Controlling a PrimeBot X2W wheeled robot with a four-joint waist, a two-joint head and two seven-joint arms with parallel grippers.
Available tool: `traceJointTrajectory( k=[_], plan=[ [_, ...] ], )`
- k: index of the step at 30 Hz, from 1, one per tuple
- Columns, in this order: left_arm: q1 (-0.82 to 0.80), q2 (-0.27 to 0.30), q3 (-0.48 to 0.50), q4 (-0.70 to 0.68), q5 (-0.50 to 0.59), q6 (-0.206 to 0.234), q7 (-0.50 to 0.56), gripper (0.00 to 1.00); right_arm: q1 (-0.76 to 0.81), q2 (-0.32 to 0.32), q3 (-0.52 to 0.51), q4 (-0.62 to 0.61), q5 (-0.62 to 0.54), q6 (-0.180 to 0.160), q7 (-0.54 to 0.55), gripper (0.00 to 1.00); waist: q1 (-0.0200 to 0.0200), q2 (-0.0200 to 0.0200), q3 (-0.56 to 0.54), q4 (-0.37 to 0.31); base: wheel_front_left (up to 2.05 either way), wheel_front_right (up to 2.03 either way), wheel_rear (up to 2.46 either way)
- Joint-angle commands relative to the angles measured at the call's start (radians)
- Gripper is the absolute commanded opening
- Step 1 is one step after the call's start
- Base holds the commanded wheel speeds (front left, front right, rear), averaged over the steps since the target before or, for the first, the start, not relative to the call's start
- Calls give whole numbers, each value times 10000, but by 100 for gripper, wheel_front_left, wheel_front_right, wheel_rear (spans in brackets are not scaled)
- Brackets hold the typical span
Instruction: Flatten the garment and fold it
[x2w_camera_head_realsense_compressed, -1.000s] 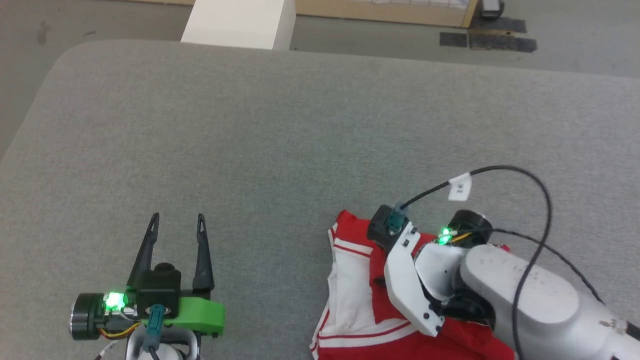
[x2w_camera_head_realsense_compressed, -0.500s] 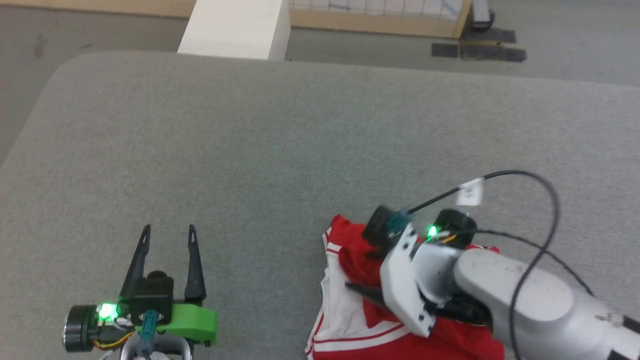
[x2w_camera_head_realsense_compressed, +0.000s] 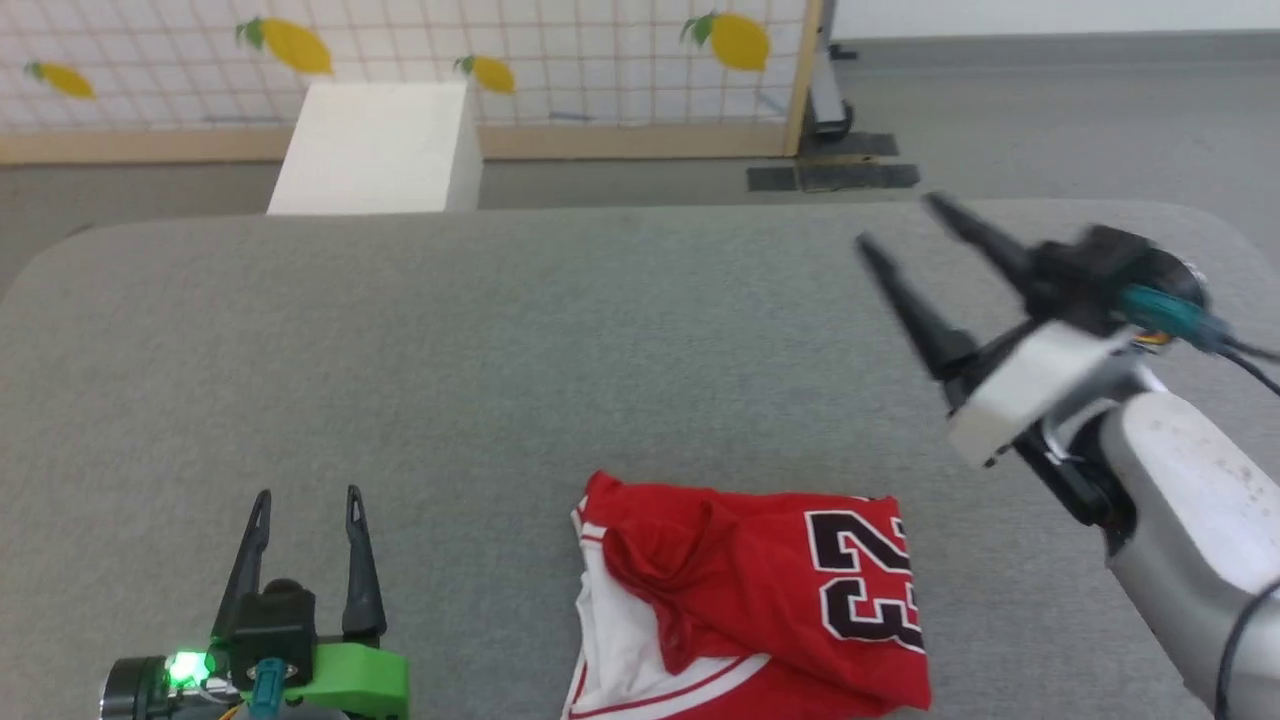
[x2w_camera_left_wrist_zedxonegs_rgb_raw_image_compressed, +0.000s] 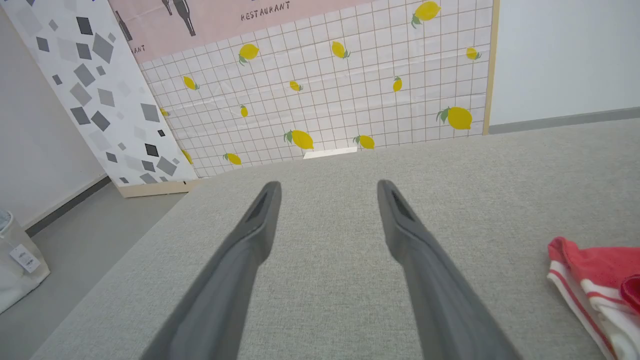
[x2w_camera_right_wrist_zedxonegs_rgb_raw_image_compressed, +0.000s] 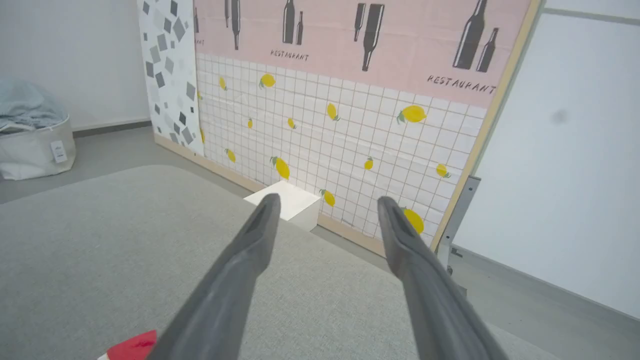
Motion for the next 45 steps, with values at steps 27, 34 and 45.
traceJointTrajectory(
  k=[27, 34, 45],
  plan=[
    [516, -409, 444, -307, -63, -625, -36, 100, 6352, 3730, -5563, -2496, -3825, -15, -1567, 100, 0, 0, -744, -394, 0, 0, 0],
    [479, -468, 495, -167, -20, -752, -36, 100, 6366, 3732, -5488, -2264, -3980, -15, -1567, 100, 0, 0, -735, -304, 0, 0, 0],
    [366, -527, 605, -63, 44, -875, -36, 100, 5903, 3733, -5700, -2312, -4354, -15, -1567, 100, 0, 0, -713, -262, 0, 0, 0]
  ],
)
